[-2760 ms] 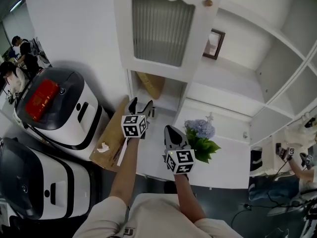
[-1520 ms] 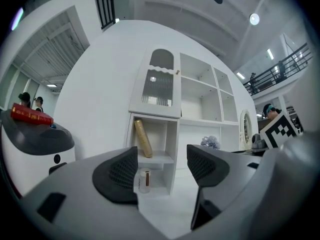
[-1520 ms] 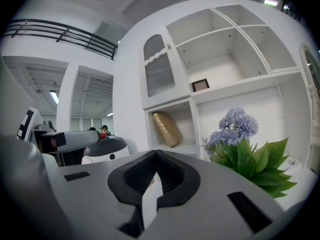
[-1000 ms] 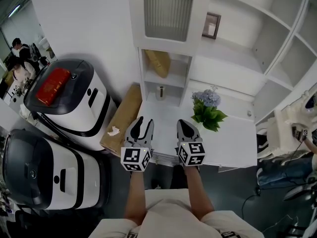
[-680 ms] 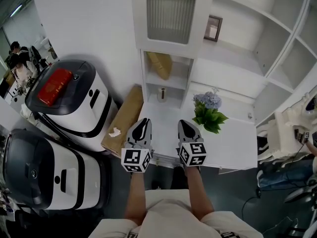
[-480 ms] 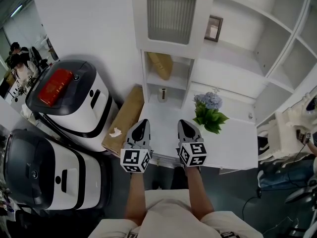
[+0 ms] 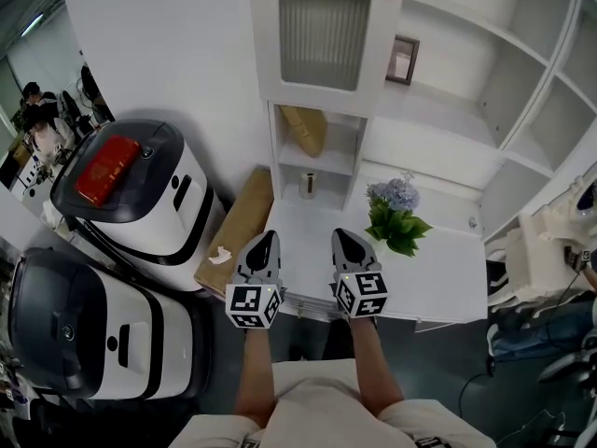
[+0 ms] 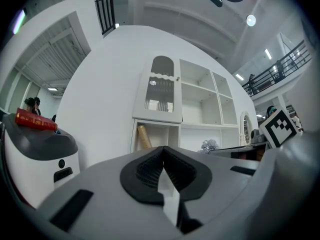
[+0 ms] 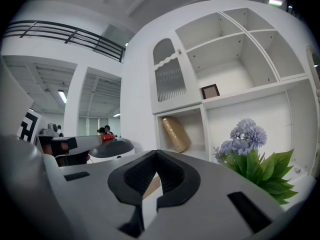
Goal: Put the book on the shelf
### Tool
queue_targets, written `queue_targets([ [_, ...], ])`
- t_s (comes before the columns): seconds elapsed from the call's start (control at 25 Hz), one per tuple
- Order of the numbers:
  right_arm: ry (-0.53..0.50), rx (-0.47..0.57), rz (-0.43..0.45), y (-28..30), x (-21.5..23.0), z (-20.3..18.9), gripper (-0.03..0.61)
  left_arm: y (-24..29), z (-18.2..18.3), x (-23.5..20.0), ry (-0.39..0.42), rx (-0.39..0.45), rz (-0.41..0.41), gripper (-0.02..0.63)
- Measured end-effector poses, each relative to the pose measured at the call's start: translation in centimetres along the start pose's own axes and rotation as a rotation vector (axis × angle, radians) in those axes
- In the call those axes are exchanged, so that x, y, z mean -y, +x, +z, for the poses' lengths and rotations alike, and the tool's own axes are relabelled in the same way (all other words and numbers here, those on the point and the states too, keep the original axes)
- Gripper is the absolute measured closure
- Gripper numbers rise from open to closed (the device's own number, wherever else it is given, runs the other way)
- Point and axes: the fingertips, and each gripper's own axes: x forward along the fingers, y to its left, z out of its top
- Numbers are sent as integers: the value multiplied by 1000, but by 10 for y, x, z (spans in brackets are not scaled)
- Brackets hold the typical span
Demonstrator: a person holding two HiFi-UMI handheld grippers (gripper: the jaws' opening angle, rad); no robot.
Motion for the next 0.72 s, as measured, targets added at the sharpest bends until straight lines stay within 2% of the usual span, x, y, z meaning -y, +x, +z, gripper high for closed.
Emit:
queue_targets([
  [0.24, -33, -1, 7, 2, -6, 2, 552, 1, -1, -1, 1, -9, -11, 597],
  [0.72, -33, -1, 0, -6, -4, 3, 552, 2, -3, 7, -9, -18, -29, 597],
])
